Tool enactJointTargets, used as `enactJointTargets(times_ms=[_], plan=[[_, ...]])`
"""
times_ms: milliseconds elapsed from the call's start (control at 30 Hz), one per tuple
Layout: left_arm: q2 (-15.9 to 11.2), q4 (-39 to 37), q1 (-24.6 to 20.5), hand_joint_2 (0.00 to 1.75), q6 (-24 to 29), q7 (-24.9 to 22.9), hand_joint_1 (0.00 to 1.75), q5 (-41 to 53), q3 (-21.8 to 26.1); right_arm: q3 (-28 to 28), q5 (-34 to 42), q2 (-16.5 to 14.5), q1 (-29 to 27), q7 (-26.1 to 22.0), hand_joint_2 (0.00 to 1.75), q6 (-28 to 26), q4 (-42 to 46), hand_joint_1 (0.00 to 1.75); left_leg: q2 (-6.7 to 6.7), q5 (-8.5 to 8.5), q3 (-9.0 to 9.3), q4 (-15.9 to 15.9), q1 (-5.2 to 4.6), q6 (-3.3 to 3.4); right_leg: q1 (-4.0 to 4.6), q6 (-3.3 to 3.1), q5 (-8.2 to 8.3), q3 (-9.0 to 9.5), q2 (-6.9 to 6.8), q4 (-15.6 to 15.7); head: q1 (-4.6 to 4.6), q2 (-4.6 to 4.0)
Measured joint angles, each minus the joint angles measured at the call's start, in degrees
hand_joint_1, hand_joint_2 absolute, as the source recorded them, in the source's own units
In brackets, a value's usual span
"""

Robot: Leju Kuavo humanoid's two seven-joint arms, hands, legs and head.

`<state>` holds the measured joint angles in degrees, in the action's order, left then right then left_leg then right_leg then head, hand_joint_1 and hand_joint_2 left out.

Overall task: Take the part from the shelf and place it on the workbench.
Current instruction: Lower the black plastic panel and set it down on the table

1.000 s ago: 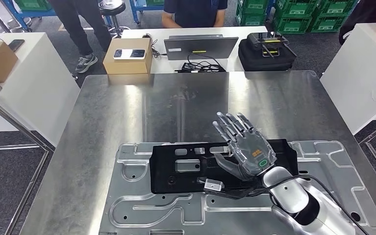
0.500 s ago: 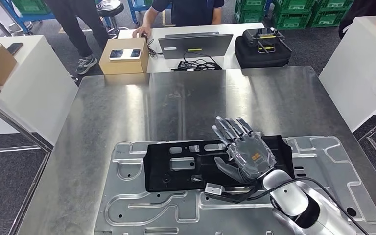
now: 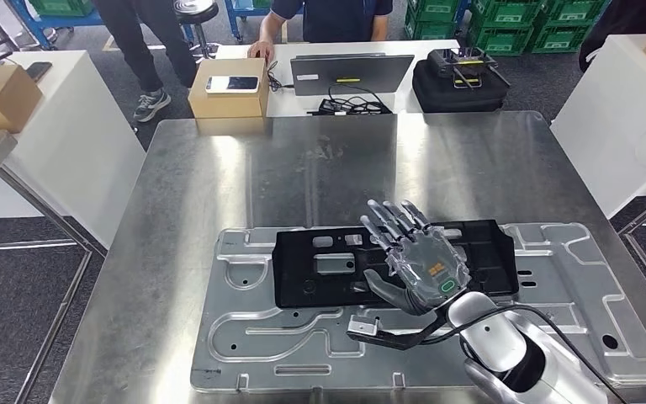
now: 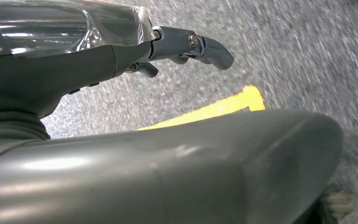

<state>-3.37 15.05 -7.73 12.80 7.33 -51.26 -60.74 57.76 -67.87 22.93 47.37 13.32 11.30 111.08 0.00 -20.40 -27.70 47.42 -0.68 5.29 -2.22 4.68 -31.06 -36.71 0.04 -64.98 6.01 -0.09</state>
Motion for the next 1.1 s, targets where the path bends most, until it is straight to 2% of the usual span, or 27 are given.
enactJointTargets(times_ms=[33, 67, 100, 167, 200, 233, 267, 333, 367, 400, 467, 500, 533, 567, 600, 633, 700, 733, 767, 800, 867, 900, 933, 1000, 1033, 1067, 1100], plan=[[0.0, 0.0, 0.0, 0.00, 0.0, 0.0, 0.00, 0.0, 0.0, 0.0, 0.0, 0.0, -0.1, 0.0, 0.00, 0.0, 0.0, 0.00, 0.01, 0.38, -0.58, 0.1, -0.07, 0.00, 0.05, 0.05, -1.11, -0.73, 0.00, -3.0, 0.01, 0.00], [0.0, 0.0, 0.1, 0.00, -0.1, 0.0, 0.00, 0.0, 0.0, 0.0, 0.0, 0.1, -0.2, 0.0, 0.00, 0.0, 0.0, 0.00, 0.01, 0.73, -1.13, 0.2, -0.11, -0.08, 0.06, 0.09, -0.98, -0.31, -0.01, -3.6, 0.01, 0.00], [0.0, 0.0, 0.1, 0.00, -0.1, 0.0, 0.00, 0.0, 0.0, 0.0, 0.0, 0.1, -0.3, 0.0, 0.00, 0.0, 0.0, 0.00, 0.00, 1.03, -1.60, 0.3, -0.07, -0.24, 0.02, 0.11, 0.22, 1.40, -0.02, -1.7, 0.02, 0.00], [0.0, 0.0, 0.1, 0.00, -0.1, 0.0, 0.00, 0.0, 0.0, 0.0, 0.0, 0.1, -0.3, 0.1, 0.00, 0.0, 0.0, 0.00, -0.01, 1.45, -2.35, 0.7, -0.07, -0.72, -0.21, 0.41, 3.59, 7.41, -0.04, 7.1, 0.02, 0.00], [0.0, 0.0, 0.1, 0.00, -0.2, 0.0, 0.00, 0.0, 0.0, 0.0, 0.0, 0.1, -0.2, 0.1, 0.00, 0.0, 0.0, 0.00, -0.01, 1.64, -2.72, 1.0, -0.17, -0.96, -0.30, 0.49, 4.75, 9.95, 0.12, 11.3, 0.05, 0.00], [-0.1, 0.0, 0.0, 0.00, -0.2, 0.0, 0.00, 0.0, 0.0, 0.0, 0.0, 0.1, -0.2, 0.1, 0.00, 0.0, 0.0, 0.00, -0.05, 1.93, -3.07, 1.3, -0.35, -1.24, -0.45, 0.51, 5.38, 11.40, 0.24, 14.0, 0.07, 0.00], [-0.1, 0.0, 0.0, 0.00, -0.2, 0.0, 0.00, 0.0, 0.0, 0.0, 0.0, 0.1, -0.2, 0.1, 0.00, 0.0, 0.0, 0.00, -0.12, 2.29, -3.51, 1.5, -0.59, -1.50, -0.53, 0.39, 5.66, 11.78, 0.37, 15.1, 0.10, 0.00], [-0.2, 0.0, 0.1, 0.00, -0.2, 0.0, 0.00, 0.0, 0.0, 0.1, 0.0, 0.1, -0.2, 0.1, 0.00, 0.0, 0.0, 0.00, -0.27, 2.83, -4.50, 1.8, -0.61, -1.96, -0.69, -0.27, 6.10, 10.46, 0.33, 14.8, 0.13, 0.00], [-0.2, 0.0, 0.2, 0.00, -0.2, 0.0, 0.00, 0.0, 0.0, 0.1, 0.0, 0.1, -0.2, 0.1, 0.00, 0.0, 0.0, 0.00, -0.29, 2.03, -5.29, 2.7, -0.52, -2.24, -0.70, -0.73, 6.45, 9.73, 0.25, 14.6, 0.14, 0.00], [-0.1, 0.0, 0.3, 0.00, -0.2, 0.0, 0.00, 0.0, 0.0, 0.2, 0.0, 0.1, -0.2, 0.1, 0.00, 0.0, 0.0, 0.00, -0.28, 0.26, -6.36, 4.8, -0.35, -2.58, -0.69, -1.19, 6.85, 9.02, 0.19, 14.5, 0.15, 0.00], [-0.1, 0.0, 0.3, 0.00, -0.2, 0.0, 0.00, 0.0, 0.0, 0.2, 0.0, 0.1, -0.2, 0.1, 0.00, 0.1, 0.0, 0.00, -0.20, -5.36, -9.21, 12.9, -0.04, -3.25, -0.44, -1.87, 7.70, 7.87, 0.15, 14.5, 0.17, 0.00], [-0.1, 0.0, 0.3, 0.00, -0.2, 0.0, 0.00, 0.0, 0.0, 0.2, 0.0, 0.1, -0.2, 0.1, 0.00, 0.1, 0.0, 0.00, -0.19, -7.92, -10.55, 17.7, 0.04, -3.38, -0.19, -2.00, 8.08, 7.39, 0.12, 14.5, 0.17, 0.00], [-0.1, 0.0, 0.2, 0.00, -0.2, 0.0, 0.00, 0.0, 0.0, 0.2, 0.0, 0.1, -0.2, 0.1, 0.00, 0.1, 0.0, 0.00, -0.19, -9.54, -11.27, 21.3, 0.01, -3.32, 0.11, -2.07, 8.46, 6.95, 0.09, 14.5, 0.18, -0.01], [-0.1, 0.0, 0.2, 0.00, -0.2, 0.0, 0.00, 0.0, 0.0, 0.2, 0.0, 0.1, -0.2, 0.1, 0.00, 0.1, 0.0, 0.00, -0.20, -10.05, -11.01, 22.7, -0.11, -3.07, 0.45, -2.10, 8.82, 6.54, 0.07, 14.5, 0.17, -0.01], [-0.1, 0.0, 0.2, 0.00, -0.2, 0.0, 0.00, 0.0, 0.0, 0.2, 0.0, 0.1, -0.2, 0.1, 0.00, 0.1, 0.0, 0.00, -0.23, -9.44, -9.47, 21.5, -0.36, -2.54, 0.84, -2.13, 9.18, 6.21, 0.10, 14.5, 0.17, -0.01], [0.0, 0.0, 0.1, 0.00, -0.2, 0.0, 0.00, 0.0, 0.0, 0.2, 0.0, 0.1, -0.2, 0.1, 0.00, 0.1, 0.0, 0.00, -0.27, -7.96, -6.70, 17.8, -0.81, -1.68, 1.22, -2.18, 9.54, 6.01, 0.12, 14.6, 0.17, -0.01], [-0.2, 0.0, 0.0, 0.00, -0.2, 0.1, 0.00, 0.0, 0.0, 0.1, 0.0, 0.2, 0.0, 0.1, 0.00, 0.0, 0.0, 0.00, -0.46, -4.94, 0.31, 7.6, -2.33, 0.64, 1.58, -2.34, 10.34, 5.81, 0.26, 15.1, 0.16, 0.00], [-0.2, 0.0, -0.2, 0.00, -0.2, 0.1, 0.00, 0.0, 0.0, 0.1, 0.0, 0.2, 0.1, 0.1, 0.00, 0.0, 0.0, 0.00, -0.46, -4.11, 3.00, 3.2, -3.00, 1.57, 1.70, -2.46, 10.82, 5.68, 0.28, 15.3, 0.14, 0.00], [-0.3, 0.0, -0.3, 0.00, -0.1, 0.2, 0.00, 0.0, 0.0, 0.0, 0.1, 0.2, 0.1, 0.2, 0.00, 0.0, 0.0, 0.00, -0.57, -3.75, 4.57, 0.6, -3.49, 1.99, 1.73, -2.63, 11.34, 5.42, 0.38, 15.4, 0.13, 0.00], [-0.3, 0.0, -0.4, 0.00, -0.1, 0.2, 0.00, 0.0, 0.0, 0.0, 0.1, 0.2, 0.2, 0.2, 0.00, -0.1, 0.0, 0.00, -0.56, -3.48, 5.12, -0.6, -3.74, 1.95, 1.88, -2.75, 11.84, 5.07, 0.49, 15.5, 0.13, 0.00], [-0.1, 0.0, -0.3, 0.00, 0.0, 0.2, 0.00, 0.0, 0.0, 0.0, 0.1, 0.2, 0.2, 0.2, 0.00, -0.1, 0.0, 0.00, -0.73, -2.54, 4.53, -1.3, -3.30, 1.64, 2.07, -2.84, 11.93, 4.20, 0.60, 15.1, 0.13, 0.00], [0.0, 0.0, -0.2, 0.00, 0.0, 0.2, 0.00, 0.0, 0.0, 0.0, 0.1, 0.2, 0.3, 0.2, 0.00, -0.1, 0.0, 0.00, -0.69, -2.03, 4.07, -1.5, -3.00, 1.59, 2.11, -2.59, 10.62, 3.44, 0.60, 13.9, 0.13, 0.00], [0.1, 0.0, -0.1, 0.00, 0.0, 0.2, 0.00, 0.0, 0.0, 0.0, 0.1, 0.2, 0.4, 0.2, 0.00, -0.1, 0.0, 0.00, -0.59, -1.59, 3.54, -1.6, -2.66, 1.60, 2.10, -2.25, 8.25, 2.28, 0.61, 11.3, 0.13, 0.00], [0.2, 0.0, -0.1, 0.00, 0.0, 0.3, 0.00, 0.0, 0.0, 0.0, 0.1, 0.2, 0.3, 0.2, 0.00, -0.1, 0.0, 0.00, -0.34, -0.90, 1.99, -1.1, -2.21, 1.44, 1.76, -1.50, 2.24, -0.80, 0.51, 2.5, 0.14, 0.00], [0.3, 0.0, -0.1, 0.00, 0.0, 0.3, 0.00, 0.0, 0.0, 0.0, 0.1, 0.2, 0.2, 0.2, 0.00, -0.1, 0.0, 0.00, -0.20, -0.51, 1.11, -0.7, -1.99, 1.28, 1.56, -1.19, 0.44, -1.97, 0.48, -1.8, 0.15, 0.00], [0.3, 0.0, -0.1, 0.00, 0.0, 0.3, 0.00, 0.0, 0.0, 0.0, 0.1, 0.2, 0.2, 0.2, 0.00, -0.1, 0.0, 0.00, -0.07, -0.11, 0.26, -0.3, -1.74, 1.03, 1.36, -0.85, 0.12, -2.33, 0.45, -4.6, 0.16, 0.00], [0.4, 0.0, -0.1, 0.00, 0.0, 0.3, 0.00, 0.0, 0.0, 0.0, 0.1, 0.2, 0.1, 0.2, 0.00, -0.1, 0.0, 0.00, 0.05, 0.26, -0.54, 0.1, -1.44, 0.74, 1.14, -0.46, 1.23, -1.63, 0.43, -5.2, 0.15, 0.00]])
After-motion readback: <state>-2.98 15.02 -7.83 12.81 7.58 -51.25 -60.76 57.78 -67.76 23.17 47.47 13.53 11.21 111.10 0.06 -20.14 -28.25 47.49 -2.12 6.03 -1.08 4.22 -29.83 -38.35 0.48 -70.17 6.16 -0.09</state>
